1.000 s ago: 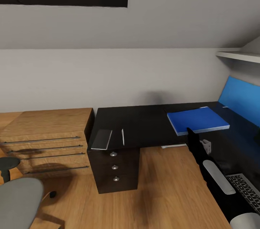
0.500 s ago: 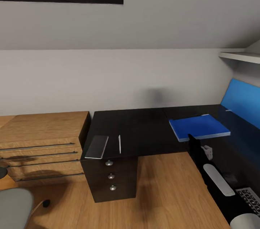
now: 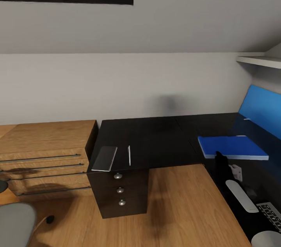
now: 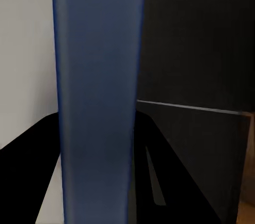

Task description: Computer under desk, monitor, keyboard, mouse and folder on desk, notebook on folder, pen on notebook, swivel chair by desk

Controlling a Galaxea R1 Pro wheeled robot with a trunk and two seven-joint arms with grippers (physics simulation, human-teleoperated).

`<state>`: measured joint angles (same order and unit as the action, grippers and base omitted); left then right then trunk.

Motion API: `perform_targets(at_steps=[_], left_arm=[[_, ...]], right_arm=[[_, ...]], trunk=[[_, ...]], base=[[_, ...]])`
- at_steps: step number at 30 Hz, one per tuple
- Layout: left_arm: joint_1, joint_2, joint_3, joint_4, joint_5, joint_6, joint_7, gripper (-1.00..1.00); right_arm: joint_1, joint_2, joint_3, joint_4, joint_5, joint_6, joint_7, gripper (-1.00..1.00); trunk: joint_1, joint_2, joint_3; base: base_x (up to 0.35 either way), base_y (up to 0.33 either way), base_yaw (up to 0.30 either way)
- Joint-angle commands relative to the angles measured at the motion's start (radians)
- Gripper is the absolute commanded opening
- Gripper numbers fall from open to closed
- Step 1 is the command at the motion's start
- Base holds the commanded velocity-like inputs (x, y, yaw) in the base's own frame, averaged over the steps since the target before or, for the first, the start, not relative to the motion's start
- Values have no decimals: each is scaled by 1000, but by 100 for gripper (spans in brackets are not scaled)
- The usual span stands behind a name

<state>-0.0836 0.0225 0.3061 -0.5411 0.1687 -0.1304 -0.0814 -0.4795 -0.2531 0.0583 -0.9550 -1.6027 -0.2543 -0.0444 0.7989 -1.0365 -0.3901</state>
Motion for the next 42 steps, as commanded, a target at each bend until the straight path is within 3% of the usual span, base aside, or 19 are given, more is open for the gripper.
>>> perform_targets(at_steps=[1, 10, 19, 24, 42], left_arm=[[-1, 0, 3, 0, 10, -1, -9, 100], [-1, 0, 3, -7, 15, 0, -3, 100], [-1, -1, 4, -8, 16, 0, 1, 100], [-1, -23, 2, -11, 15, -3, 2, 100], [-1, -36, 4, -11, 17, -2, 4, 100]], right_arm=[[-1, -2, 6, -2, -6, -23, -9, -100], [-1, -1, 9, -3, -6, -48, -18, -100], [-1, -1, 9, -10, -8, -45, -11, -100], [-5, 23, 10, -8, 1, -41, -12, -100], [-5, 23, 17, -10, 4, -43, -14, -100]], trunk=[[0, -1, -1], [0, -1, -1], [35, -64, -29], [34, -63, -29], [34, -63, -29]], base=[[0, 0, 0], [0, 0, 0], [0, 0, 0], [0, 0, 0], [0, 0, 0]])
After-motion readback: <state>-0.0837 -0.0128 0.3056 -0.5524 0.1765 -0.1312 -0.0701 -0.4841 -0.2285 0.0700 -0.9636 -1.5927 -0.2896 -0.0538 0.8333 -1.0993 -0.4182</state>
